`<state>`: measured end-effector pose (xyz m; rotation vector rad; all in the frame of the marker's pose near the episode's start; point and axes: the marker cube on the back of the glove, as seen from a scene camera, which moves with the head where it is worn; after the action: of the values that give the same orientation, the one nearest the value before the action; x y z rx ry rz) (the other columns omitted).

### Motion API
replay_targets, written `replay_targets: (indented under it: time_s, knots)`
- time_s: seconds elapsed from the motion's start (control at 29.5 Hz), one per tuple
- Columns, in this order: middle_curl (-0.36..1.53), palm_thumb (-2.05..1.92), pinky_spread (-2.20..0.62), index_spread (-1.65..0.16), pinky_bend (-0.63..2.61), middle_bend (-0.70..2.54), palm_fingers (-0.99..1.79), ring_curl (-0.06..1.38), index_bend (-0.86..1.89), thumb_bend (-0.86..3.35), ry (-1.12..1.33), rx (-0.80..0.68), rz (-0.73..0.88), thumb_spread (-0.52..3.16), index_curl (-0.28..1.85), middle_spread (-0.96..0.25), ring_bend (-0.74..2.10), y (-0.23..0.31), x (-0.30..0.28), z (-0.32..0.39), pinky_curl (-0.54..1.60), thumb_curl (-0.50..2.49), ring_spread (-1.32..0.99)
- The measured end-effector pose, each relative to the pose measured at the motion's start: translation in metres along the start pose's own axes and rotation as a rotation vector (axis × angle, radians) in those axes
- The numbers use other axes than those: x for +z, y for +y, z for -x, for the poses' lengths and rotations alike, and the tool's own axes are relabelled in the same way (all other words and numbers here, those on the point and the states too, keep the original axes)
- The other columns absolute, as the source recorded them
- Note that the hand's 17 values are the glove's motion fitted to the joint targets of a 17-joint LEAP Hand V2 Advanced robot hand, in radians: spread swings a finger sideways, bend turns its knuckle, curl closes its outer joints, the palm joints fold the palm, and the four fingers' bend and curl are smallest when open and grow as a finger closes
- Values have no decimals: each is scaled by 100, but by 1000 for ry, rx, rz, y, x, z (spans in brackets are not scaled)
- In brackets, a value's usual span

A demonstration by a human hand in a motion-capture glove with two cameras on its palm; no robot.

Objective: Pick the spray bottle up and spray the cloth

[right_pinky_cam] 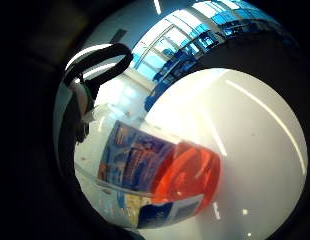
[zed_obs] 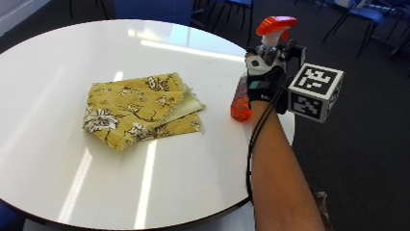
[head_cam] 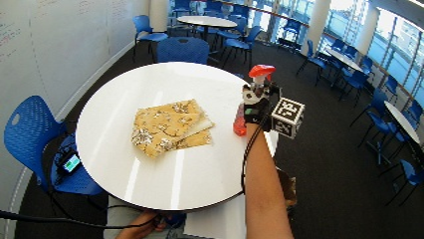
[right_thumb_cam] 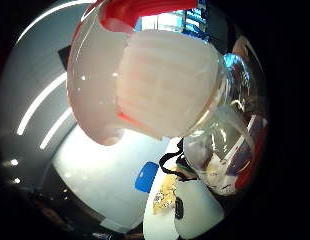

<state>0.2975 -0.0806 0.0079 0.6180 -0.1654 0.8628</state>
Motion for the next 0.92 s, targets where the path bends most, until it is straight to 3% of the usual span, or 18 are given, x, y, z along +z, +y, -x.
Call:
replay_targets:
  time_s: [0.61, 0.92]
  knots:
    - [53, 94, -30, -34, 33, 53, 129, 47, 25, -3, -18, -28, 133, 36, 45, -25, 57, 16, 5, -17, 39, 67, -27]
    - [55, 93, -29, -33, 33, 54, 131, 48, 28, -3, -100, -66, 484, 33, 49, -24, 59, 55, 5, 41, 40, 70, -26]
